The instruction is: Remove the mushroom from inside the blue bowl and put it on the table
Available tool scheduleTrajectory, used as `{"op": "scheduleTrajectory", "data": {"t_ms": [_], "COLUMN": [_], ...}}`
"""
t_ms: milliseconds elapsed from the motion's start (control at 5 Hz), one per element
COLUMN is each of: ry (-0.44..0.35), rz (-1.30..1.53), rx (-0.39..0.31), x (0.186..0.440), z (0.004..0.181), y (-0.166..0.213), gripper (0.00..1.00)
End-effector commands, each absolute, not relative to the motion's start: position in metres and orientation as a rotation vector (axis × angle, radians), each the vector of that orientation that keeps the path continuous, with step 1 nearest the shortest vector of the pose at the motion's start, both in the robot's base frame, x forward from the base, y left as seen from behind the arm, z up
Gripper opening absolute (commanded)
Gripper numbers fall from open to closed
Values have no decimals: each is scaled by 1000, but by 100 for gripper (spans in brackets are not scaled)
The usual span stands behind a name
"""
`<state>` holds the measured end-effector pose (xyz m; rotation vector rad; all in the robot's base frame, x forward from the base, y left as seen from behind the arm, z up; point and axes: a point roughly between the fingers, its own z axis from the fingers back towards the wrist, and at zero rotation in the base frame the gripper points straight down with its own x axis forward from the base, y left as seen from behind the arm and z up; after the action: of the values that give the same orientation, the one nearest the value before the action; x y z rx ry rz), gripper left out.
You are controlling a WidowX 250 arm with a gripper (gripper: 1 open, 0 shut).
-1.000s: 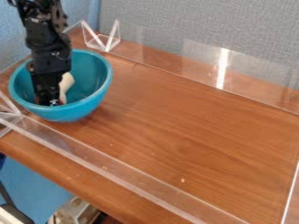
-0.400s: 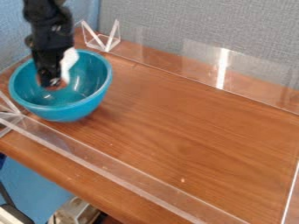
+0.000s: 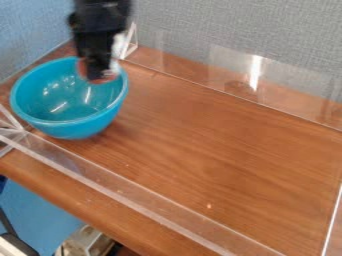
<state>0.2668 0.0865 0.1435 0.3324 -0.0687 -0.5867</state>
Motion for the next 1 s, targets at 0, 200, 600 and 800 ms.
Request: {"op": "scheduleTrajectory", "data": {"t_ms": [0, 200, 600, 800], "ry": [-131, -116, -134, -132], "rz": [-609, -662, -917, -912], "rx": [348, 324, 241, 212], "x": [297, 307, 298, 311], "z": [156, 131, 82, 85], "y": [44, 2, -6, 7], "gripper": [0, 0, 0, 0]}}
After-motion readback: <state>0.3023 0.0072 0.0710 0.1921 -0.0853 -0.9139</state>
